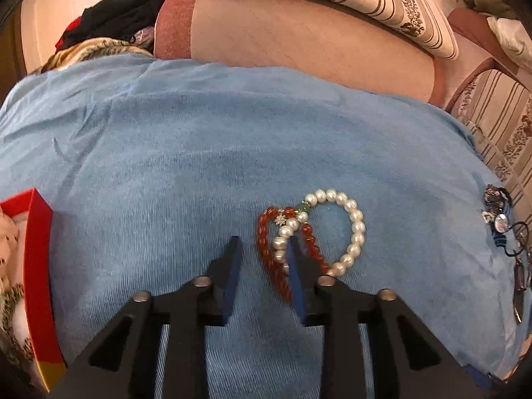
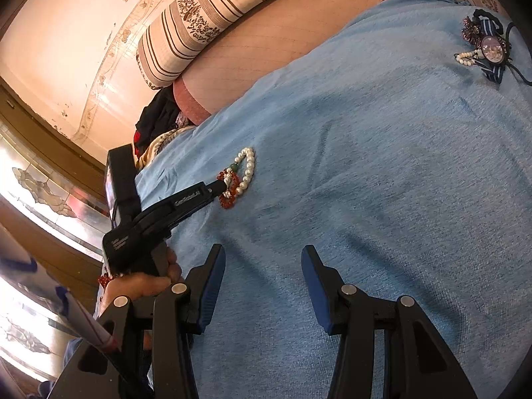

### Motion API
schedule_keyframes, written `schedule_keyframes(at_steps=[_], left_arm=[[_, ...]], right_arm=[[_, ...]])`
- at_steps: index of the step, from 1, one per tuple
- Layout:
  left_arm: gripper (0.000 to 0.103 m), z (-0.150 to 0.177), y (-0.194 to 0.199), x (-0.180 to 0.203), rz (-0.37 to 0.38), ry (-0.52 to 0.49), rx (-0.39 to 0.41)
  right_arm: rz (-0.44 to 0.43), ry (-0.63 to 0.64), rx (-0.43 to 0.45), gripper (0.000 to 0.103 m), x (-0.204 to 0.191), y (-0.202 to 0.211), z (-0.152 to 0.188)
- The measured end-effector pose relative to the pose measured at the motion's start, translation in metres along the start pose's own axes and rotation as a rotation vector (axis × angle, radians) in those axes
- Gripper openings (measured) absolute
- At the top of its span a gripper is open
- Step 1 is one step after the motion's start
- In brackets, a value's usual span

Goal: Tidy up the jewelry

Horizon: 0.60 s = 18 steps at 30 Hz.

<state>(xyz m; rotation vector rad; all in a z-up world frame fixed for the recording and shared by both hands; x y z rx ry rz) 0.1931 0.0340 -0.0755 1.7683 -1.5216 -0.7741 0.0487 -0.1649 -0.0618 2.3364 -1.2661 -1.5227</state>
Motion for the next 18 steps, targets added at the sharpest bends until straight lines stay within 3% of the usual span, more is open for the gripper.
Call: schedule_keyframes(at_steps=[6,11,18], left_arm=[[0.009,-0.003,-0.008,0.000,-0.064,-0.031,0.001],[0.009,0.018,0.006,-0.016,-0.013,0.013,-0.011],[0.009,0.078,0.058,-0.029,0.099,0.031,-0.072]], right_arm=[[-0.003,-0.006,-0.004,0.052,0.002,0.001,0.000],[-0.001,-0.011,0.001,0.052,0.004,0.002,-0.002],[-0.001,-0.006,0.000,0.052,0.002,0.000,-0.001]])
Point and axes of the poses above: each gripper's, at about its wrist camera, not at the fingertips, and y roughly against the way its jaws point, x to its right, z to its underside, the point moved 2 cm from there along -y, roughly the way its jaws point, and after that the axes turned 12 degrees about -z, right-handed, at the moved point
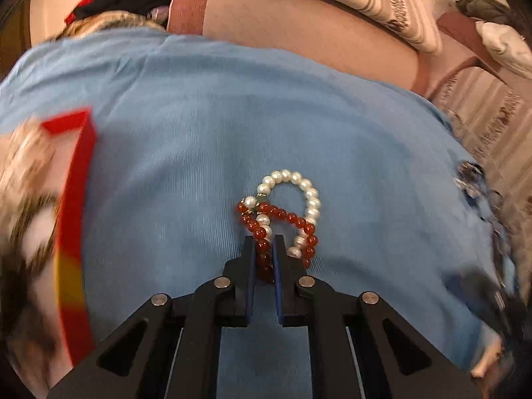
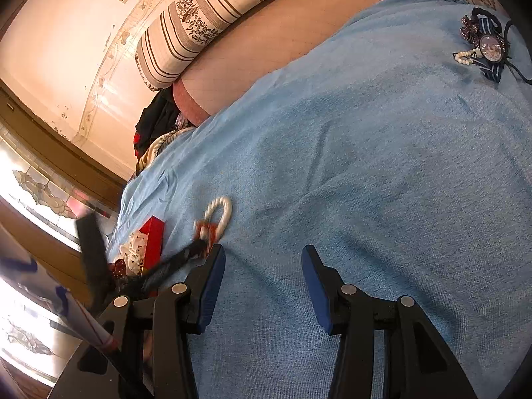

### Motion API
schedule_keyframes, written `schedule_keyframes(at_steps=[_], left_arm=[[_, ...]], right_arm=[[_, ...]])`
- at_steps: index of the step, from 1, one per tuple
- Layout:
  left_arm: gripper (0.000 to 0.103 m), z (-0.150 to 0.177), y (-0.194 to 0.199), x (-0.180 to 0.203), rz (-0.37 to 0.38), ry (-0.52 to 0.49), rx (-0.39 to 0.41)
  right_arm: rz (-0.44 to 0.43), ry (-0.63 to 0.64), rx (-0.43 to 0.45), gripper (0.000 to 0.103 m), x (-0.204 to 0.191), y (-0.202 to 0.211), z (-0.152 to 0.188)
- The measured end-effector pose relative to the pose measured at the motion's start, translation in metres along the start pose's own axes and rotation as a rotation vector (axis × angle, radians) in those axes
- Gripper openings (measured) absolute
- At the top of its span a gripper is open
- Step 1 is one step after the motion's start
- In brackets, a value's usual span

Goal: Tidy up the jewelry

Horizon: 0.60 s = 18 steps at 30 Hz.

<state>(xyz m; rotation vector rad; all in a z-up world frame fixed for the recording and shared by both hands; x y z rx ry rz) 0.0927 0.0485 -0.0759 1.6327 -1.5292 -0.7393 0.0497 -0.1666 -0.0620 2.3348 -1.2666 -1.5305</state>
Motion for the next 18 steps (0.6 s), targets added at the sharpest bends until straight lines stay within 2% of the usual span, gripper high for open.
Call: schedule_keyframes(at_steps=[3,6,10,11,13,18], left_arm=[[0.011,0.022,0.018,0.000,-0.011,-0.009,0.007],[0.025,0.028,0.024,0.000,-0.035,-0.025,0.029],[0.033,0.027,0.028,-0.003,-0.008,-0.001,0.009],[0.041,0.027,0.029,-0.004,0.001,0.000,0.012],[0.047,0.029,0.033,-0.006,0.013,0.002,0.013],[0.047,0.033,0.036,-0.005,0.018,-0.021,0.023]], right_arm=[[-0.005,0.004,-0.022,0.052,-0.002,-0.005,0.001],[-0.014,0.032,-0.056,0.052,-0.011,-0.016,-0.002],[-0.029,0.073,-0.109,0.052,-0.021,-0.037,-0.011],[-0.024,0.080,-0.127,0.052,-0.022,-0.044,-0.013],[-0.013,0.095,-0.159,0.052,-0.022,-0.057,-0.015],[0.008,0.173,-0.244,0.052,-0.032,-0.090,-0.017]])
Point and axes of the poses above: each gripper's, at about its wrist camera, not at the fingertips, and y roughly against the way its jaws point, x to its right, z to its underside, the point moved 2 cm from there along -y, roughly the way its jaws point, and after that the axes turned 12 degrees about -z, right-handed, at the moved point
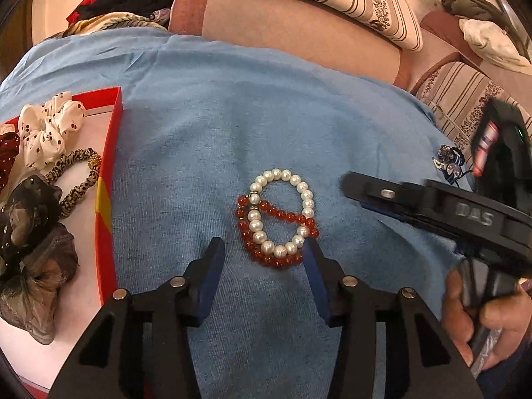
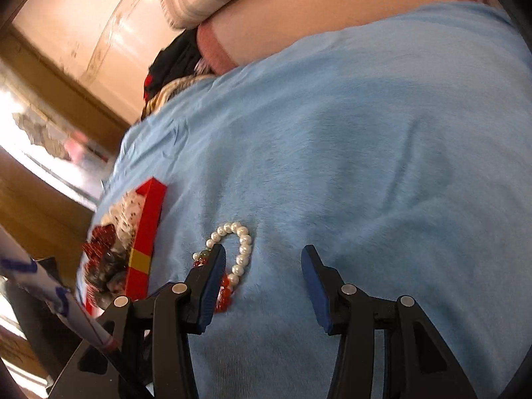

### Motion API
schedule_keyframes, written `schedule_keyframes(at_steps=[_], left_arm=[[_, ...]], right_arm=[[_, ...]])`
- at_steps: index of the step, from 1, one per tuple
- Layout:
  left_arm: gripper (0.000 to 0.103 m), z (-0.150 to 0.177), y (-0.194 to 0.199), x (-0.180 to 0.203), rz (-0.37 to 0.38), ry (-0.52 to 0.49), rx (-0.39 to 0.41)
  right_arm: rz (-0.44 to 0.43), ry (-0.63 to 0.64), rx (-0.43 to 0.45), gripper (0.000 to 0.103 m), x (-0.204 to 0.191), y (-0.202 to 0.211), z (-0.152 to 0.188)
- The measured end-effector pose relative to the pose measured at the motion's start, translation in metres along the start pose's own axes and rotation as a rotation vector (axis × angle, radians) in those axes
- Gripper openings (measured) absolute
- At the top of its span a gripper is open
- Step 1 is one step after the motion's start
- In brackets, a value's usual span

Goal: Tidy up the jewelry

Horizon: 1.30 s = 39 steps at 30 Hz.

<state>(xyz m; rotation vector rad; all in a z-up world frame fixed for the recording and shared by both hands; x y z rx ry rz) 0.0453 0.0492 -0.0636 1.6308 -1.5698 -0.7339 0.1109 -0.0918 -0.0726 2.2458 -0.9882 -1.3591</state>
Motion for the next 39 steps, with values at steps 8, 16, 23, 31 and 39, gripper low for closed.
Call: schedule_keyframes(at_steps=[8,16,23,31,39], left_arm=[[0.047,0.000,-0.002,-0.001,0.007,0.001,-0.001],[0.050,-0.009,-0.011,0.001,0.002,0.019,-0.020],[0.050,-0.011,-0.011,0.002,-0.038,0.024,-0.041],[0.048,-0.005,-0.008,0.003,-0.102,-0.007,-0.039],[0.026,-0.017,-0.022,0.011,-0.152,-0.059,-0.027]], right_arm=[[0.177,0.219,-0.127,0.027,-0.017,-0.044,-0.008],[0.311,0.107,-0.034,0.001,0.021,-0.003,-0.016],[0.125,0.057,0.002,0.010,0.019,0.011,-0.018],[0.103,0.227,-0.121,0.028,-0.019,-0.032,-0.013],[0.318,0.318,-0.118,0.010,-0.010,-0.037,-0.015]])
Point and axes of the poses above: each gripper's, at about its wrist camera, not at the fingertips, and y roughly against the way its jaws point, x to its right, z to its underside, the point moved 2 cm from there along -y, roughly the way its jaws point, and after that the axes turned 12 degrees about -z, right-handed, at the moved point
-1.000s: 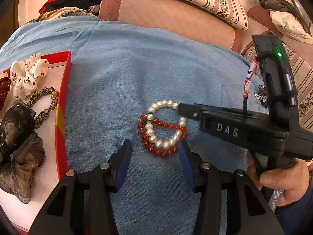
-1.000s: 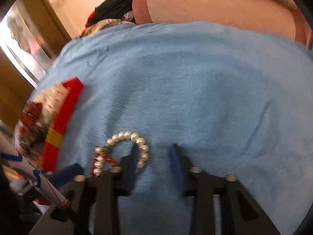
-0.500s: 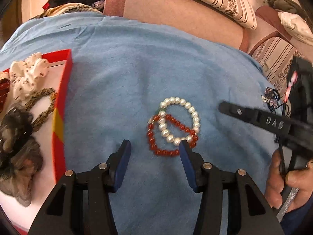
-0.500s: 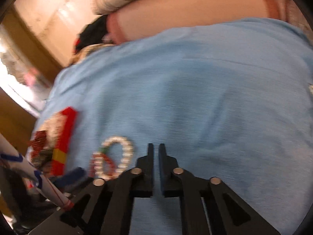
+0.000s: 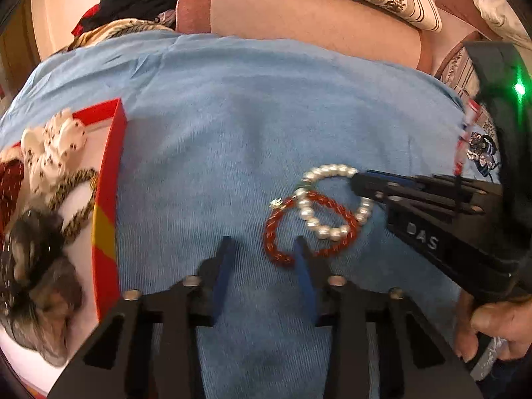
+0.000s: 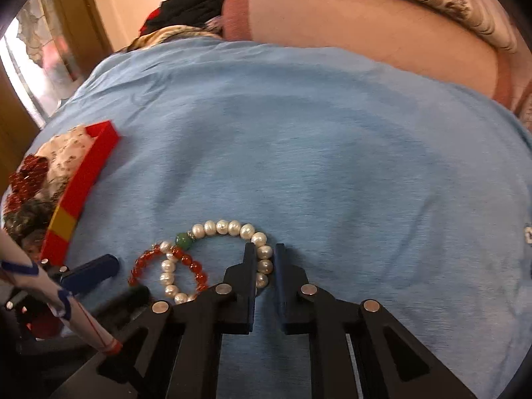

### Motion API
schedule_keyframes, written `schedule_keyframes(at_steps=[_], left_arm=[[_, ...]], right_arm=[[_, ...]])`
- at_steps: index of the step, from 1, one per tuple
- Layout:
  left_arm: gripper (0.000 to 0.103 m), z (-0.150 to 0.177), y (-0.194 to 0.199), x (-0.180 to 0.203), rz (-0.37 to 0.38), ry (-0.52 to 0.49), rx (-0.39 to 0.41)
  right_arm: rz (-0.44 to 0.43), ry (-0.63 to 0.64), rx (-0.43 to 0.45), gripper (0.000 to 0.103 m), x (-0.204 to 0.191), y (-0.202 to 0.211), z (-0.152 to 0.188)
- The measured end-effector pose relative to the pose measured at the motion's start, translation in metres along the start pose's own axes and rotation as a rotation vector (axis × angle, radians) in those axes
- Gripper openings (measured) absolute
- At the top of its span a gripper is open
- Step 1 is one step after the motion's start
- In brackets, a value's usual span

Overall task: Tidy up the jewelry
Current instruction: 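Grasp the red bead bracelet with the left tool while the right tool grasps the pearl bracelet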

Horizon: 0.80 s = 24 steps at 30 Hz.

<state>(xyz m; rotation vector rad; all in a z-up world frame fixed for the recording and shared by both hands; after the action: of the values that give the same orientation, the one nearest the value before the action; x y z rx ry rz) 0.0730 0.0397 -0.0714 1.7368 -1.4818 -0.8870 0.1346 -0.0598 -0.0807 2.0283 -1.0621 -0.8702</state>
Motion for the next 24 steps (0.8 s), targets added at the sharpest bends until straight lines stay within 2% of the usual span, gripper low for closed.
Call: schedule_keyframes(at_steps=[1,2,5,9,13,19,24], left_arm=[[0.017,-0.001,-0.001,0.002,-0.008,-0.009,0.001],[0.013,-0.003,-0.004,0.003,-0.020,-0.022,0.008],[0.009,-0.005,-0.006,0.006,-0.040,-0.048,0.024],[0.008,-0.009,-0.008,0.007,-0.039,-0.075,0.019],[0.008,-0.016,-0.014,0.010,-0.035,-0.098,-0.011],[0.009,-0.021,-0.019,0.017,-0.060,-0.125,-0.023],[0.009,-0.020,-0.017,0.018,-0.082,-0.101,0.000]], right_arm=[[0.036,-0.019,0.012,0.010,0.007,0.004,0.001],[0.056,-0.033,0.018,0.010,0.015,0.010,0.002],[0.124,-0.100,0.046,0.010,0.039,0.023,0.006],[0.139,-0.204,0.065,0.010,0.070,0.042,0.016],[0.101,-0.254,0.081,0.011,0.077,0.046,0.021],[0.105,-0.234,0.076,0.014,0.074,0.036,0.019],[0.112,-0.221,0.095,0.010,0.073,0.036,0.016]])
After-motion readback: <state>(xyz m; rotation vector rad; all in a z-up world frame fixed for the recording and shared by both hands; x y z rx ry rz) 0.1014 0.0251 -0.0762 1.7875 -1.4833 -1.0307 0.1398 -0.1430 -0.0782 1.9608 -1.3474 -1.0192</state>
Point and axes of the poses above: each gripper's, at about its wrist camera, not at the fingertips, and y roughly against the way its jaws point, x to its right, z to its underside, the point moved 2 cm from there along -y, roughly the way its jaws point, and after that the axes turned 12 degrees about -z, right-handed, at the moved point
